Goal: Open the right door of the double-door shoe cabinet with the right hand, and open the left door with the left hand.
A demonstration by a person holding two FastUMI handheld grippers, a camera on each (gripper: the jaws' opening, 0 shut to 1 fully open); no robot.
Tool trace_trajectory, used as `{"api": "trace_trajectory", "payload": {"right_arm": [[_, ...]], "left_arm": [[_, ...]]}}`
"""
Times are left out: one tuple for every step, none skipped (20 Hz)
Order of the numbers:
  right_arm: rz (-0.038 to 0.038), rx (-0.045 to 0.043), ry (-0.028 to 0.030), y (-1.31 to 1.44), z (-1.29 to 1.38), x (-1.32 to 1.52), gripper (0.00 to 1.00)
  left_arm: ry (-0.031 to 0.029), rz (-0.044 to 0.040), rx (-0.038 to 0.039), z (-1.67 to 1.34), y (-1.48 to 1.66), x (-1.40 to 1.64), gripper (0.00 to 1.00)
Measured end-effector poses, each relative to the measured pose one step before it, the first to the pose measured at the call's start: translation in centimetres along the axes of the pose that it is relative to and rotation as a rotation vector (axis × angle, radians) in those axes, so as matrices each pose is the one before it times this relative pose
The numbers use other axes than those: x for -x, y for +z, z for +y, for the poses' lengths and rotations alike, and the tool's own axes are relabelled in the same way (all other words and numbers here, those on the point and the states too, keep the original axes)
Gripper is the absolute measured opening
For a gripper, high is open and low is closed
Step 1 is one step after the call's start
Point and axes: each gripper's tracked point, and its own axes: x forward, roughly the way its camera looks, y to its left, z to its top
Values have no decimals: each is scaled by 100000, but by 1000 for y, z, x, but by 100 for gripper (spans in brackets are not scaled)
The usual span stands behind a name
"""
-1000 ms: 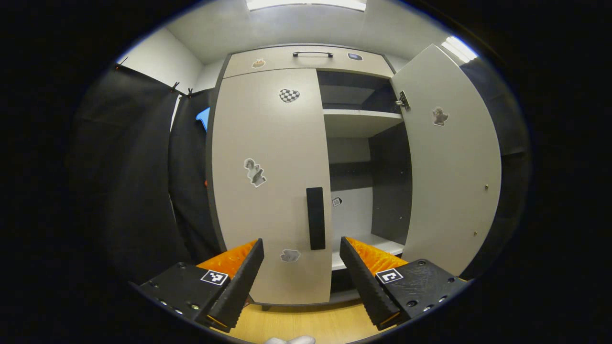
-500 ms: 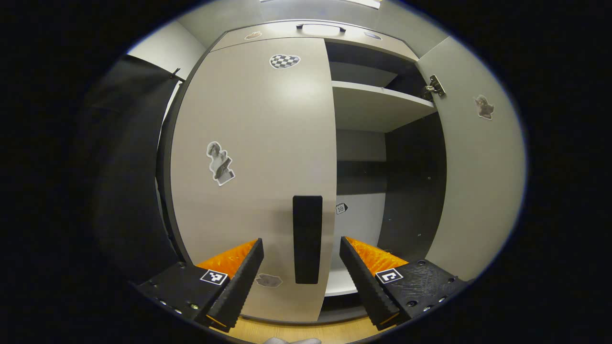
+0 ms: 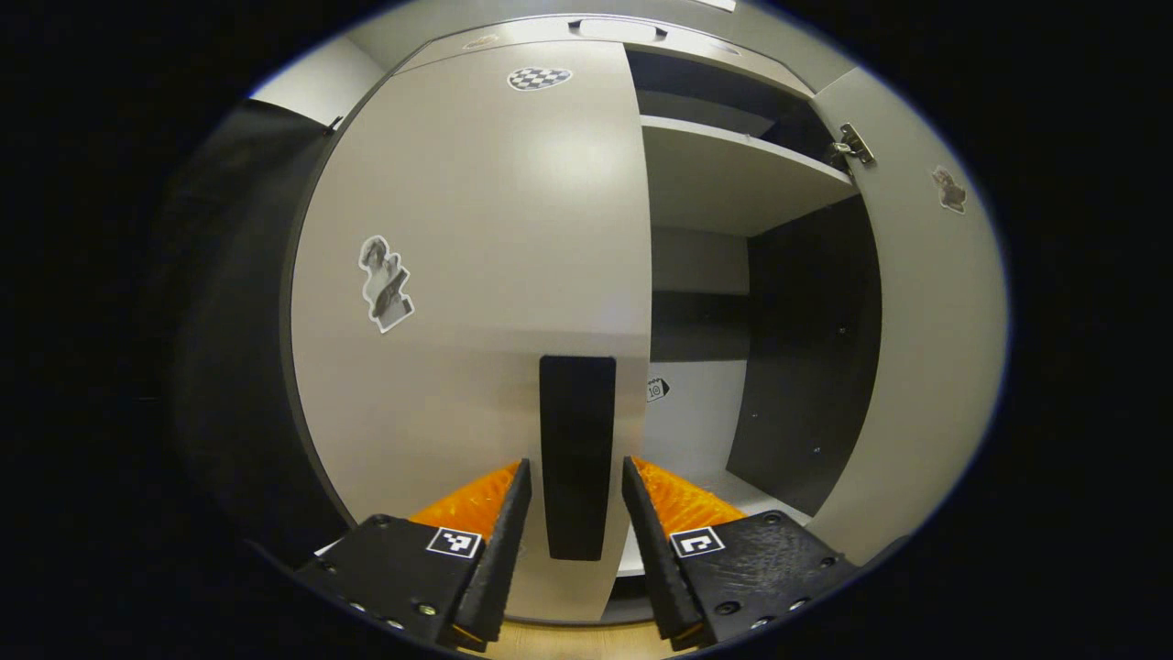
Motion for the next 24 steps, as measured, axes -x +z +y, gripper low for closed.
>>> {"api": "trace_trajectory", "payload": {"right_arm": [[-247,-97,-584,-66,-280,63,100],[-130,-309,-395,-20,-174,92,100],[138,-194,-343,-76,-203,1,100],[191,-192,-315,-143,-172,-48,100],[577,-228,207,-200,35,-56,100],[377,-212,364,-162,125,28,100],[-34,-77,86,-31,108,-25,100],[275,162,382,-148,201,-14,100],[306,108,445,-35,169,-54,100],[-100,-112,417,62,161,20,100],[-279,73,360,54,132,75,100],[65,386,289,-71,136,46,100],[-218,110,495,9,183,-25,100],[171,46,489,-100,239,56,100],[-95,7,576,53,265,22,100],[14,57,240,25,218,79,100],[52,-11,340,68,233,111,100],[-165,-258,145,-92,203,225,100],[46,-238,332,-47,236,227,100],[-96,-251,303,-55,318,245,100],[-133,-15,190,-15,165,231,100],[-27,78,172,-37,163,208,100],[-133,-27,259,-27,164,288,100],[-227,-18,162,-6,182,270,100]], "left_arm": [[-1406,658,930,-277,-195,317,47],[-87,-1882,-383,-10,355,-419,43],[-97,1720,-803,201,-385,595,41],[405,-1298,-945,9,313,-569,27],[-317,1206,-581,122,-215,77,30],[-829,-267,-188,17,96,91,28],[333,750,-823,107,-72,111,24],[-410,-465,-1074,37,106,310,19],[-488,50,-440,-15,-158,-282,16],[-965,-271,-313,-44,58,178,13],[-988,515,226,3,-65,68,13],[-399,-306,599,-14,45,214,12],[-397,185,-404,28,17,309,13],[-370,-219,279,-5,-8,223,13],[-574,-925,248,-36,85,352,12],[-866,-390,-462,29,17,326,13],[-1027,-448,1113,-4,-27,251,12],[-470,227,54,-17,-7,269,6],[-512,-401,73,104,-29,438,6],[-272,453,-399,241,-72,173,6],[14,-351,534,165,-28,288,6],[15,-170,178,242,-74,252,6],[-75,-122,-116,198,-41,337,6],[-175,-122,14,169,2,303,6]]}}
